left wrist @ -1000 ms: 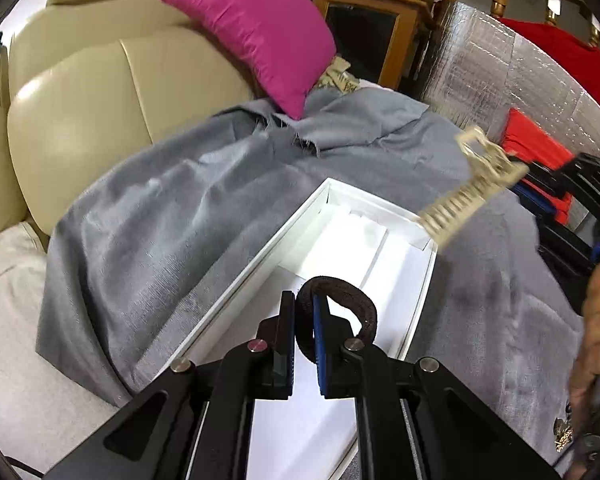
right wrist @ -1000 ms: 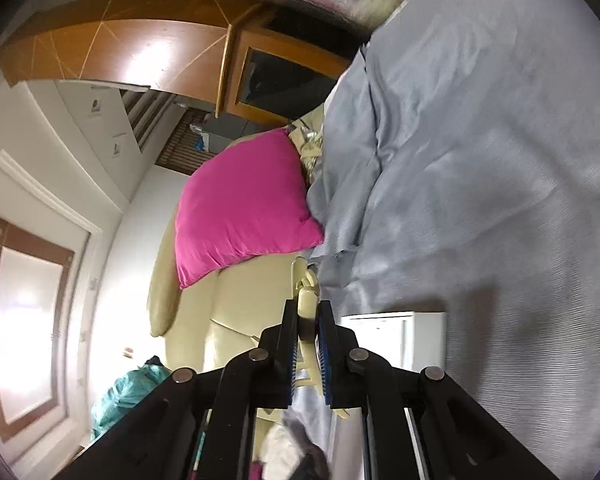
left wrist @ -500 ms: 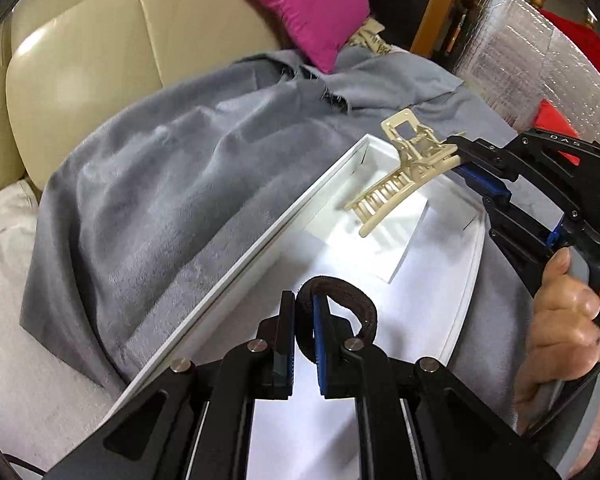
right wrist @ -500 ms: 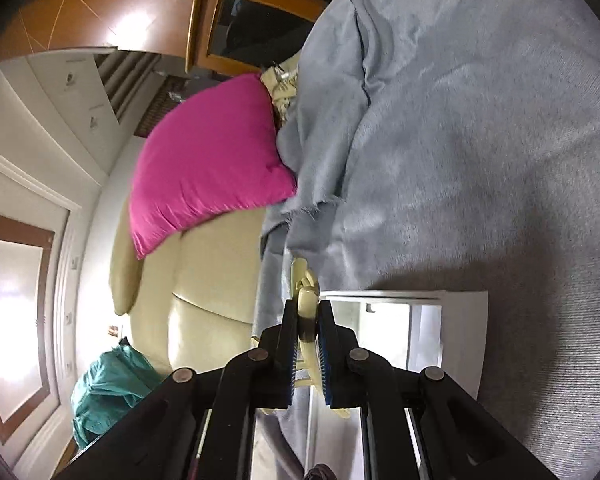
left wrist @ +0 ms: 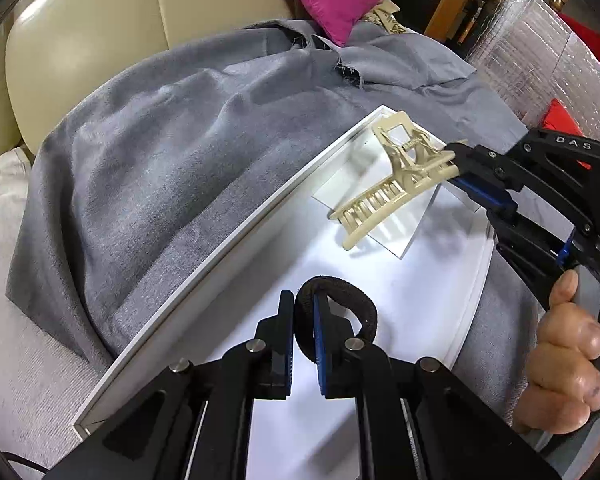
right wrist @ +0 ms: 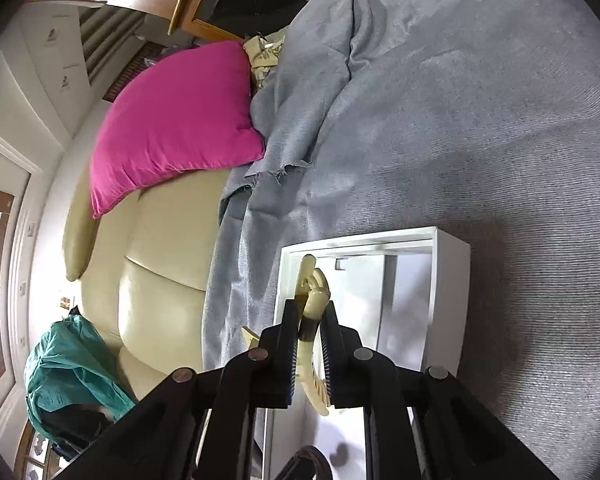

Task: Organize jewelry
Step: 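Open the right gripper to release the clip while the left releases the hair tie, then move both grippers back over the remaining jewelry pile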

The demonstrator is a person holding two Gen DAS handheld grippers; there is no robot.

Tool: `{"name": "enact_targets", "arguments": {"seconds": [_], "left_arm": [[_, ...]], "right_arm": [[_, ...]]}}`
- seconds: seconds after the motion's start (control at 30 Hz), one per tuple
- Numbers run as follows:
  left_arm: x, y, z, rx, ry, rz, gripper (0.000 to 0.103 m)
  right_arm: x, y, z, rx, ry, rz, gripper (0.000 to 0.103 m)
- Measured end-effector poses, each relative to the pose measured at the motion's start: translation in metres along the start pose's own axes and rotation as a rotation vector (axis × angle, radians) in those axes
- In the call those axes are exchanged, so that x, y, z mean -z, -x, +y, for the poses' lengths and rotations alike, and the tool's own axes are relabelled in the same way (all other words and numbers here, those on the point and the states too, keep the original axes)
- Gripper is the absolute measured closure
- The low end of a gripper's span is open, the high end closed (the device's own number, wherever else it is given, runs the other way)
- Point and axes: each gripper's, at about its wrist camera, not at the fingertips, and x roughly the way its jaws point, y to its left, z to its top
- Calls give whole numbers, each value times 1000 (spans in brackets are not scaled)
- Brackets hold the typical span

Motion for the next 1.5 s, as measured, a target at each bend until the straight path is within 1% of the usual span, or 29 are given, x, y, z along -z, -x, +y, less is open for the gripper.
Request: {"name": "enact_targets", "arguments": {"seconds": [0.1,0.13,0.17,0.23,0.37,0.43,0.5,0.53,0.6,0.63,0.7,0.8,0.9,1.0,1.1,1.2,1.3,1.4,1.5], "left_arm": [[3,-2,-1,5,-3,12,94],[4,-3,-1,7,-4,19,94],[4,-3,-2,8,-5,24,93],[6,-4,-2,11,-6,32,92],[9,-1,-4,11,-16,26,82],[10,3,-5,-6,-25,4,80],[10,8,-6,-24,-35,-23,75],[10,11,-7,-35,-39,-39,73],[10,17,-10,-60,-55,-77,64],[10,20,-12,-71,-64,-96,62],[9,29,-17,-97,-84,-149,55],[10,38,-26,-126,-115,-210,48],[13,50,-37,-141,-151,-265,43],[19,61,-51,-147,-188,-311,40],[29,73,-70,-130,-235,-356,37],[40,82,-90,-96,-286,-375,34],[54,88,-115,-48,-349,-377,34],[70,93,-143,-16,-425,-380,34],[83,95,-168,28,-492,-367,34]], "right_arm": [[-1,2,-5,8,-22,17,87],[0,3,-6,12,-26,19,82],[0,4,-8,14,-34,25,72],[1,9,-11,5,-49,26,64],[2,17,-10,6,-35,17,63],[2,21,-9,0,-25,20,63],[4,29,-8,5,-8,15,63],[5,34,-7,6,2,9,63],[6,43,-5,7,14,-2,63],[7,51,-5,8,24,-11,63],[6,64,-5,15,38,-26,63],[5,87,-8,35,52,-53,63],[4,119,-15,81,71,-89,63],[3,146,-24,122,70,-115,64],[5,181,-31,181,82,-156,64],[12,218,-38,223,84,-194,64],[20,249,-45,263,92,-225,64],[29,279,-55,304,94,-255,64],[36,305,-68,331,88,-283,62]]}}
